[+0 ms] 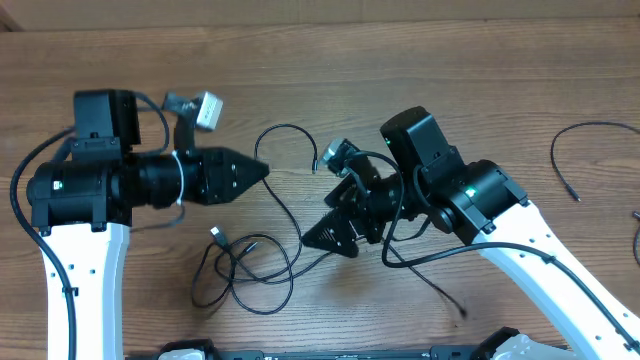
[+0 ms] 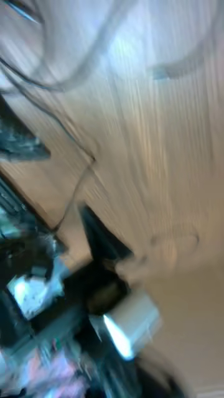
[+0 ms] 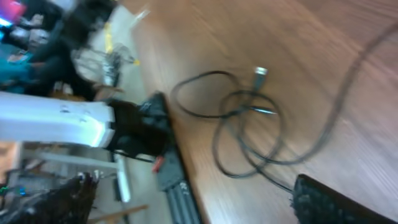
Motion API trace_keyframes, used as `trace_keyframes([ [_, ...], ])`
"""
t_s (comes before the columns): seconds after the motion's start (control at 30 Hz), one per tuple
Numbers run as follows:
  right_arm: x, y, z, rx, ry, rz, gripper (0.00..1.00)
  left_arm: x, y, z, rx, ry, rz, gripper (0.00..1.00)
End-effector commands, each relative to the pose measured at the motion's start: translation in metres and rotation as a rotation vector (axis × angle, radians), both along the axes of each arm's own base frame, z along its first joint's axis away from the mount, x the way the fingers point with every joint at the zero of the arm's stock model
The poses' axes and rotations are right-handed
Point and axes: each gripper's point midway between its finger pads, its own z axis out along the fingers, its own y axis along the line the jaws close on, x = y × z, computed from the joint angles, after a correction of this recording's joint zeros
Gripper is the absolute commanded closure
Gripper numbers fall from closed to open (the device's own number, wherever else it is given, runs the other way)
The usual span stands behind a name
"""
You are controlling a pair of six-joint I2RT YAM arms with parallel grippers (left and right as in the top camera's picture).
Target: Untangle cables
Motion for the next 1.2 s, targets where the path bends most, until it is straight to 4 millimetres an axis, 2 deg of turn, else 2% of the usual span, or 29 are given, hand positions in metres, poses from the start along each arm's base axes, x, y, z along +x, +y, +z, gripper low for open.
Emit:
trace_keyframes([
  [0.0,0.026,-0.024,-0.001,-0.081,-0.002,-0.224,0.0,-0.006,0.032,-0.036,0.227,0.186,0.186,0.46],
  [0.13,0.032,-0.049,0.014,-0.097,-0.038,-0.351,0.0,-0.031,0.049,-0.063,0.381,0.348,0.251,0.18],
  [0.2,0.028,-0.057,0.021,-0.097,-0.059,-0.373,0.0,-0.04,0.061,-0.077,0.462,0.423,0.313,0.09],
  [0.4,0.008,-0.08,0.031,-0.129,-0.092,-0.416,0.0,-0.063,0.08,-0.118,0.62,0.606,0.456,0.08],
  [0.47,0.003,-0.088,0.03,-0.156,-0.095,-0.436,0.0,-0.071,0.088,-0.13,0.675,0.656,0.507,0.0],
  [0.6,-0.003,-0.097,0.031,-0.168,-0.085,-0.474,0.0,-0.085,0.104,-0.15,0.768,0.73,0.593,0.0],
  [0.7,-0.004,-0.097,0.032,-0.165,-0.089,-0.474,0.0,-0.09,0.108,-0.16,0.8,0.745,0.594,0.0],
  [0.83,-0.001,-0.102,0.029,-0.191,-0.097,-0.496,0.0,-0.098,0.109,-0.174,0.815,0.779,0.582,0.12],
  [1.07,0.002,-0.111,0.024,-0.237,-0.11,-0.532,0.0,-0.094,0.091,-0.208,0.697,0.82,0.614,0.14],
  [1.17,0.006,-0.117,0.021,-0.27,-0.126,-0.563,0.0,-0.089,0.089,-0.222,0.676,0.797,0.618,0.2],
])
